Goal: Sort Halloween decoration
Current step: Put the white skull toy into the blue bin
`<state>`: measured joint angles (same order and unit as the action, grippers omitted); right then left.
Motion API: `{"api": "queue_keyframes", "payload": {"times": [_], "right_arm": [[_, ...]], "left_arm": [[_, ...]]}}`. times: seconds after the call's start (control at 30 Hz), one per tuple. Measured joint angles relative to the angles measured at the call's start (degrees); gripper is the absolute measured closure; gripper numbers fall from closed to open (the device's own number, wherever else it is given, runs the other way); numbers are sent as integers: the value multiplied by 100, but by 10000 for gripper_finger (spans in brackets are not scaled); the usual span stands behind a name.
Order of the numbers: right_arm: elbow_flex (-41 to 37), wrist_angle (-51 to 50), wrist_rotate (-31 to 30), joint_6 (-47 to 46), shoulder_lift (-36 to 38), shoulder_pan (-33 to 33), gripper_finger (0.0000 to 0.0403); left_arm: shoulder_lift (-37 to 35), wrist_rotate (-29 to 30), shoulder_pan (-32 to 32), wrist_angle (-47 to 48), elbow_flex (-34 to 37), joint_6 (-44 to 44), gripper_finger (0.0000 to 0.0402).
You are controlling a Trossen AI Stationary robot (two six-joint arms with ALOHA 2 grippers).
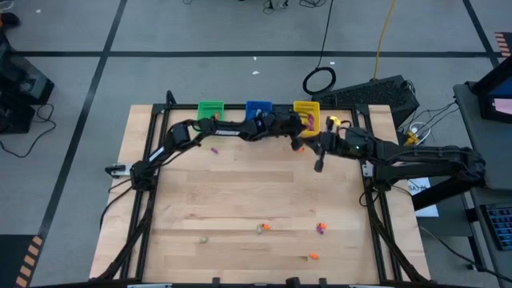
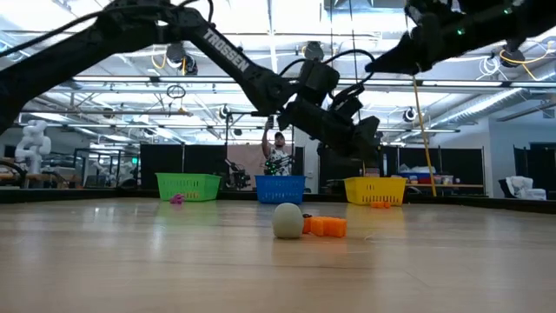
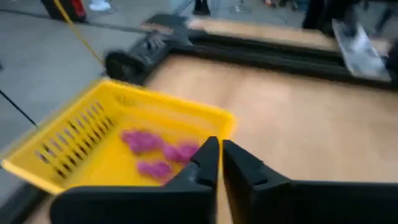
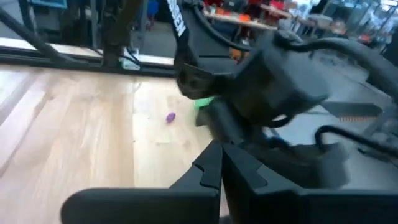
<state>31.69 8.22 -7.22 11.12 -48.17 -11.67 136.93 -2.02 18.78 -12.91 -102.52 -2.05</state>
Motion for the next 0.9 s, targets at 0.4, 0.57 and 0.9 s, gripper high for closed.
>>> {"api": "queue_keyframes", "payload": {"times": [0.4,0.57,0.9], "right_arm": [[-1837,1484,336,-269,1079,21,403],[-2623,2528,760,-253,1594,23,403],[-3054,2472,1022,-440,2168,18,403]], "left_arm": [[-876,27,-524,-1800,2009,-114,401],[-1709,-267,-723,-1923,3131,-404,401],[-3720,-398,-1345,-1463,5086,-551,401]]}}
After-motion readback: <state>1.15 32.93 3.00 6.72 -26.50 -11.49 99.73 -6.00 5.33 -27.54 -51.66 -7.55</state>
